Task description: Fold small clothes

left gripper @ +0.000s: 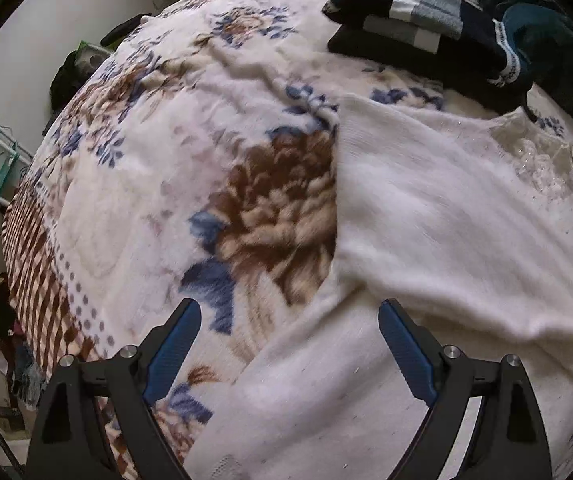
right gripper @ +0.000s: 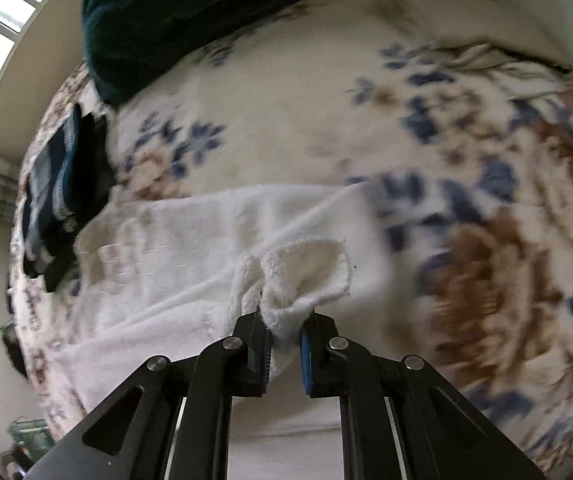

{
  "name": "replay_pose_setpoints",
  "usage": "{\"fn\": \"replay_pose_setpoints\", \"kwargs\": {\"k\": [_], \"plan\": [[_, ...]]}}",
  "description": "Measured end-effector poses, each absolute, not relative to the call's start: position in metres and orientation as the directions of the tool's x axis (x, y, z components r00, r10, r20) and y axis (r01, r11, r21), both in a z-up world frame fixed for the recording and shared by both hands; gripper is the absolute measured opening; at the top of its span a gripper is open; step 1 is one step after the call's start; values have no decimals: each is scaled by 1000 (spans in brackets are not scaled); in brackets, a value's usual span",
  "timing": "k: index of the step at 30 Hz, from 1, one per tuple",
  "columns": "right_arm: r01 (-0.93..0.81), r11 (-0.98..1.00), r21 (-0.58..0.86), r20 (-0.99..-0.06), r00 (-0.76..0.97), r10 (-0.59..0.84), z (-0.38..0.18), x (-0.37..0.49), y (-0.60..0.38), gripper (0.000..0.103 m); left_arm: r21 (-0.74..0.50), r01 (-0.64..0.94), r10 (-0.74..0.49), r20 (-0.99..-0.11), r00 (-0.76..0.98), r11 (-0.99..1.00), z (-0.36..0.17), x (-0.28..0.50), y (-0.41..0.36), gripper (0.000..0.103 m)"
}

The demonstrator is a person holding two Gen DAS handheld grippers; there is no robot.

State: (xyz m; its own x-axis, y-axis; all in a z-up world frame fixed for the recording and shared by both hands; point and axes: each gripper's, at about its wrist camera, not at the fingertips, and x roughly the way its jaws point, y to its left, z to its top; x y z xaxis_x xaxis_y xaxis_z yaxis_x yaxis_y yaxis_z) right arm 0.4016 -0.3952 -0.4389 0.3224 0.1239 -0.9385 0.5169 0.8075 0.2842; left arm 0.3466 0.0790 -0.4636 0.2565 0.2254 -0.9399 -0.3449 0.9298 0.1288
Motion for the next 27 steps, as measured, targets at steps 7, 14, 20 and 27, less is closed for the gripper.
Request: {"fn": "replay_pose_setpoints", "kwargs": {"k": [7, 14, 20, 27], "plan": [[530, 797, 289, -951, 254, 176, -451, 379, -434, 35, 118, -324, 224, -924, 311, 939, -461, 387, 70, 91], [573, 760, 307, -932, 342, 119, -417, 373, -438, 66, 192, -241, 268, -902, 338, 951, -476, 430, 54, 91], [435, 898, 69, -989, 145, 6, -455, 411, -389, 68, 256, -183, 304, -899, 316, 949, -499, 447, 47, 91], [490, 872, 0, -999, 36, -20, -458, 334, -423, 68, 241, -218, 293, -922, 253, 946, -522, 442, 79, 94]]}}
